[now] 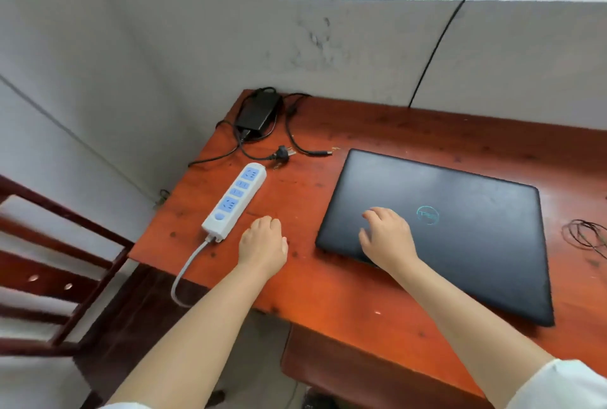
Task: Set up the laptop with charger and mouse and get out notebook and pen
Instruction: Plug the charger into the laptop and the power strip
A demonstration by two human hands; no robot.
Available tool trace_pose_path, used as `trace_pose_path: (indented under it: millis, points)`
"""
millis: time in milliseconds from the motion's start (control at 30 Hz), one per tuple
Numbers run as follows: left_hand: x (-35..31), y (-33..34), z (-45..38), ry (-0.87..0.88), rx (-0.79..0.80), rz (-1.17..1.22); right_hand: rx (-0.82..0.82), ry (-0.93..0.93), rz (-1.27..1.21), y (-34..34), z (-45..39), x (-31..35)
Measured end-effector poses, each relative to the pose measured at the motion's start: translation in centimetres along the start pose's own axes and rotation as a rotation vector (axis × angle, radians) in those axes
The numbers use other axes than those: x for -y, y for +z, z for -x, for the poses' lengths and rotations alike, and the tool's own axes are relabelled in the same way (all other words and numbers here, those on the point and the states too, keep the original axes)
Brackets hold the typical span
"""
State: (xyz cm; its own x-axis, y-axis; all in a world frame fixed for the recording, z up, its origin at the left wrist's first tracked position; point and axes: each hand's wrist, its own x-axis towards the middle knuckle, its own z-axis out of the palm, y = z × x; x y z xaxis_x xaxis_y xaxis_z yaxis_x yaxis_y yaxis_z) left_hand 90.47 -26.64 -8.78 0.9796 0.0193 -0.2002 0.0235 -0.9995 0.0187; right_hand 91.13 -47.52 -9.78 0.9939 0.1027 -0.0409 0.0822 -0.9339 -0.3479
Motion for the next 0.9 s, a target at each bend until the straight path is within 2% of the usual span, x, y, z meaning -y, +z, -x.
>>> trace_pose_path:
  millis: [200,333,533,667,767,900]
  points:
    - [7.5,-1.6,2.3,-0.139,-0.006,-0.002,0.093,-0.215,0.006,1.1,-2.8,8.8]
    - [12.1,-2.4,0.3,-0.171,-0.021,0.017,0.097,-0.198,-0.005,2.8,-5.2,13.6]
    - [17.1,-3.7,-7.4,0.054,-0.015,0.005,0.062,0.030,-0.016,5.8,-9.8,19.5]
    - [19.0,-4.7,-11.6,0.223,0.059,-0.002,0.022,0.203,-0.080,6.3,-12.7,22.6]
    - [18.5,-5.6,-14.7,0.326,0.047,-0.023,-0.043,0.318,-0.103,6.0,-14.3,22.7]
    - [15.6,-6.1,-18.6,0.459,-0.005,-0.081,-0.089,0.478,-0.072,5.5,-15.2,19.8]
